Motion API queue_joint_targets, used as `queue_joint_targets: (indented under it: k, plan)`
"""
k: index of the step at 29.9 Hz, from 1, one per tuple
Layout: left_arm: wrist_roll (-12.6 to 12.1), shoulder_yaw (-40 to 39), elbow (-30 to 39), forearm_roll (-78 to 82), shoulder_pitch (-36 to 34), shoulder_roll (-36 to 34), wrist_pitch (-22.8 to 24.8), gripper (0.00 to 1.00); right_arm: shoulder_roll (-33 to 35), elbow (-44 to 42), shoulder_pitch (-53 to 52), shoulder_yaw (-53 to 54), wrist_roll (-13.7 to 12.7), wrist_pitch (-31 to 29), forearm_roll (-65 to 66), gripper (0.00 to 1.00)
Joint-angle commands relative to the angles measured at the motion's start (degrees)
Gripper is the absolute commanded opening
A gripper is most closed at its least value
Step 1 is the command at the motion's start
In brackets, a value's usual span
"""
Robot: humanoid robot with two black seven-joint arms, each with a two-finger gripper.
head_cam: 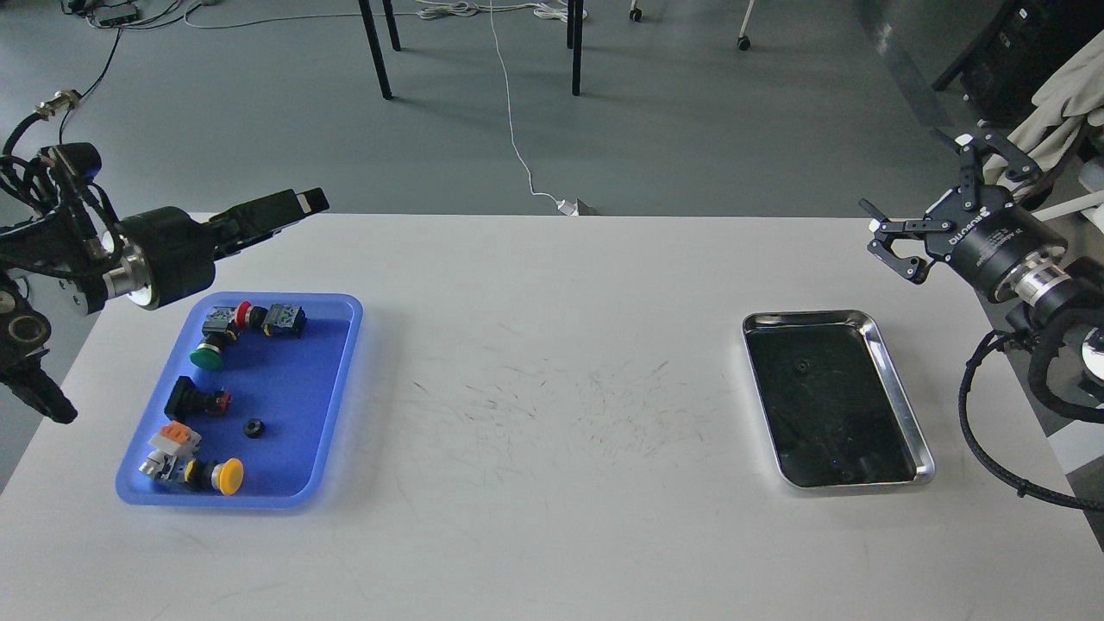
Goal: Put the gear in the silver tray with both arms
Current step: 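Move the left gripper back over the blue tray, then lower the left gripper and grasp another black gear in the blue tray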
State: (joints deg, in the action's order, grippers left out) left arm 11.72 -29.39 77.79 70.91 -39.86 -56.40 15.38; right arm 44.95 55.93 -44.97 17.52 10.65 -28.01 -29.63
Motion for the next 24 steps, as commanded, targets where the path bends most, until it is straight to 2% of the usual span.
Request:
queue_joint_targets:
  k: [1,3,8,12,16,24]
  plan:
    - [2.7,4.8,3.7,13.2,0.0,-5.6,-0.6,0.98,0.1,0.0,0.2,-0.1,0.0,0.0,1.0,0.96]
    - [3.4,8.2,4.2,17.5,0.0,-7.0,-2.2,0.97,0.1,0.1,0.7,0.0,0.0,0.0,1.0,0.96]
    - [3.4,18.1,4.3,24.3,0.0,-7.9,-8.3,0.97,0.1,0.1,0.8,0.0,0.0,0.0,1.0,0.96]
    - [3.5,22.3,3.3,30.1,0.1,-7.3,-11.4,0.96,0.1,0.0,0.9,0.0,0.1,0.0,1.0,0.96]
    - [3.5,23.4,0.4,31.1,1.4,-6.4,-11.9,0.96,0.0,0.0,0.9,0.0,0.0,0.0,1.0,0.96]
    - [3.5,23.4,0.1,31.4,3.9,-5.1,-12.0,0.93,0.0,-0.3,0.9,0.1,0.0,0.0,1.1,0.96]
